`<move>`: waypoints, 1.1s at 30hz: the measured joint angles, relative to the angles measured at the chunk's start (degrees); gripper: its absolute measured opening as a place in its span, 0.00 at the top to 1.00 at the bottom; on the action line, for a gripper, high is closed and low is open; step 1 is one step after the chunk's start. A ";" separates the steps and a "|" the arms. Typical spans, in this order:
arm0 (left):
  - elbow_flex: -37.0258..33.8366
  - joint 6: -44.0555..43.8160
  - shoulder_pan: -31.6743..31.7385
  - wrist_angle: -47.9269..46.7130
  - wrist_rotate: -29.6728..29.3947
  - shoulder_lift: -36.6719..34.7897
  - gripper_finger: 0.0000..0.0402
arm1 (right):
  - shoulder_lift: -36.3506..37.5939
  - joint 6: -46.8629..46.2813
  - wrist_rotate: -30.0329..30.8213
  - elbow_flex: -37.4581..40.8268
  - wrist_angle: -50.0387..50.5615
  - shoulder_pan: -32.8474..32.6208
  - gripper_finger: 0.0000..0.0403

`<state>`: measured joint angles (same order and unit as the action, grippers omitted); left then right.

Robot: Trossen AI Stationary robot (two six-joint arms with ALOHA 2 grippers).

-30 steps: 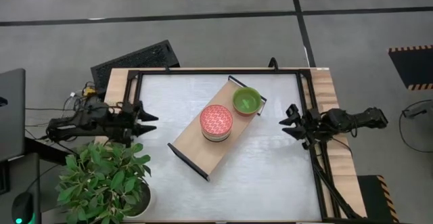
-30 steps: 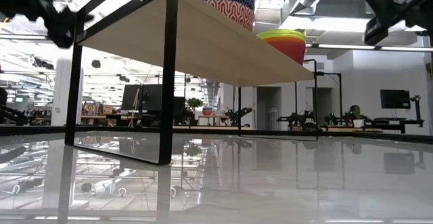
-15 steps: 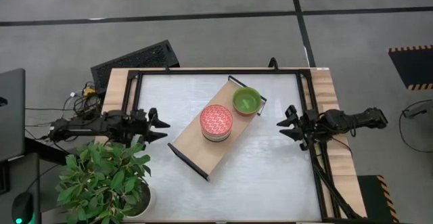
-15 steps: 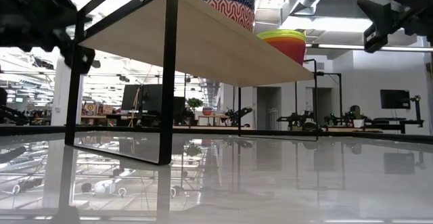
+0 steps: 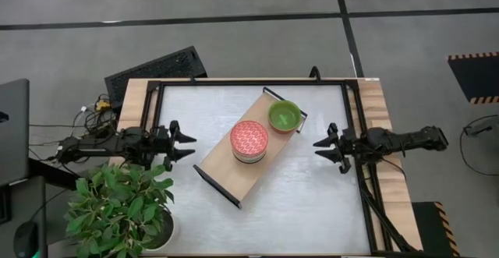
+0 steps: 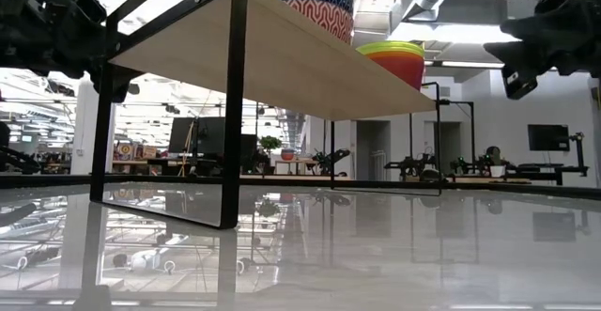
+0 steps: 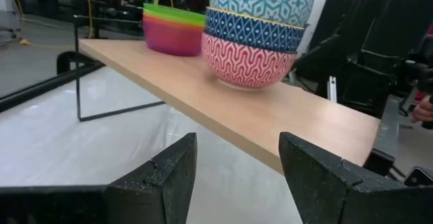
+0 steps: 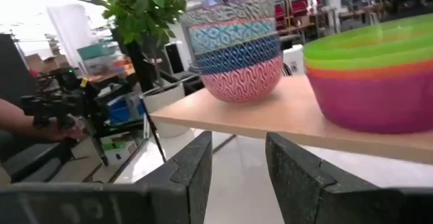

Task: Place and stack bowls onto a shelf
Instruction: Return to Home Position

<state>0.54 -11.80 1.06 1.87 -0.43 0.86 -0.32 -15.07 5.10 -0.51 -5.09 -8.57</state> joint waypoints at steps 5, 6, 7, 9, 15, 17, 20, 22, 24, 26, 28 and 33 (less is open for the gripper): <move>-0.07 0.11 0.00 -0.04 -0.39 0.00 0.51 | 0.00 -0.58 0.00 0.02 0.27 1.45 0.59; -0.07 0.11 0.00 -0.04 -0.39 0.00 0.51 | 0.00 -1.02 -0.01 0.02 0.18 1.65 0.59; -0.07 0.11 0.00 -0.04 -0.37 0.00 0.51 | 0.00 -1.34 -0.02 0.02 0.23 1.79 0.59; -0.07 0.11 0.00 -0.07 -0.35 0.00 0.51 | 0.00 -1.40 -0.02 0.02 0.79 2.00 0.59; -0.11 0.09 0.00 -0.09 -0.33 0.00 0.51 | 0.00 -1.42 -0.28 0.04 2.51 1.98 0.59; -0.11 0.09 0.00 -0.09 -0.33 0.00 0.51 | 0.00 -1.42 -0.35 0.04 2.71 1.98 0.59; -0.13 0.09 0.00 -0.09 -0.33 -0.01 0.51 | 0.00 -1.42 -0.37 0.04 2.76 1.98 0.59; -0.13 0.07 0.00 -0.09 -0.31 0.00 0.51 | 0.00 -1.44 -0.37 0.04 2.84 1.98 0.59; -0.13 0.07 0.00 -0.09 -0.31 0.00 0.51 | 0.00 -1.44 -0.37 0.04 2.91 1.98 0.59; -0.15 0.07 0.00 -0.09 -0.31 0.00 0.51 | 0.00 -1.46 -0.39 0.04 2.96 1.98 0.59; -0.15 0.05 0.00 -0.09 -0.31 0.00 0.51 | 0.00 -1.46 -0.39 0.04 3.03 1.98 0.59; -0.15 0.05 0.00 -0.11 -0.31 0.00 0.51 | 0.00 -1.51 -0.39 0.04 3.13 1.98 0.59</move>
<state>0.38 -11.75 1.06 1.76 -0.73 0.86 -0.32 -16.58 4.71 -0.47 -1.96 -6.59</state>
